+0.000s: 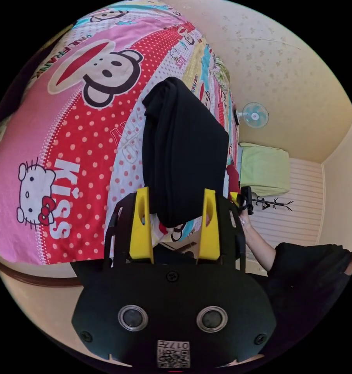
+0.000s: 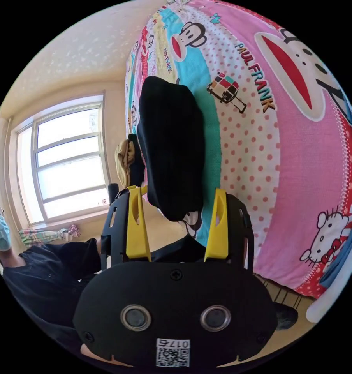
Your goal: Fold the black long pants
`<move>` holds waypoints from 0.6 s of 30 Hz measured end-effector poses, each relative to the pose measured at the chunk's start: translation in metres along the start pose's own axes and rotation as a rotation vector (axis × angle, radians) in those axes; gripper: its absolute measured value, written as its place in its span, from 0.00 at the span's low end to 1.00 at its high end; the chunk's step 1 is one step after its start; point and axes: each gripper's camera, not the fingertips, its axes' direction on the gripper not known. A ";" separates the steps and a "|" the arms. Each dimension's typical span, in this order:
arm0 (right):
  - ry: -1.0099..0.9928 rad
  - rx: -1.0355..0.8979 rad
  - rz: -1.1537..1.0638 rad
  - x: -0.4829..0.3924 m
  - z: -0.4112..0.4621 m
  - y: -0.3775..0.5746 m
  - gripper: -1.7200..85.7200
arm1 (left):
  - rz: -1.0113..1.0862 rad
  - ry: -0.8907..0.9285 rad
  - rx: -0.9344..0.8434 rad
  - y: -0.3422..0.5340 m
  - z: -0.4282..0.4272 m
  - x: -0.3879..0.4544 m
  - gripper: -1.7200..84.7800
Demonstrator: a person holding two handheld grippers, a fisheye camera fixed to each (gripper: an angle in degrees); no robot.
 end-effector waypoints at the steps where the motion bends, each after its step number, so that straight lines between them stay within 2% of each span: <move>1: 0.002 -0.027 0.014 0.005 0.016 -0.011 0.30 | -0.035 0.004 -0.061 -0.016 0.017 -0.007 0.24; 3: 0.014 -0.074 0.043 0.009 0.044 -0.020 0.31 | -0.065 0.058 -0.152 -0.030 0.045 -0.011 0.25; 5: 0.153 -0.029 0.050 -0.006 0.052 -0.012 0.30 | -0.056 -0.076 -0.122 -0.031 0.050 0.006 0.25; 9: 0.143 -0.111 0.000 -0.025 0.059 0.009 0.24 | -0.055 -0.070 -0.146 -0.022 0.054 0.030 0.18; 14: -0.125 -0.166 -0.036 -0.040 0.012 0.068 0.18 | 0.035 0.065 -0.333 -0.001 0.039 0.086 0.16; 18: -0.215 -0.101 -0.143 -0.080 -0.056 0.114 0.16 | 0.138 0.182 -0.422 0.004 0.032 0.161 0.16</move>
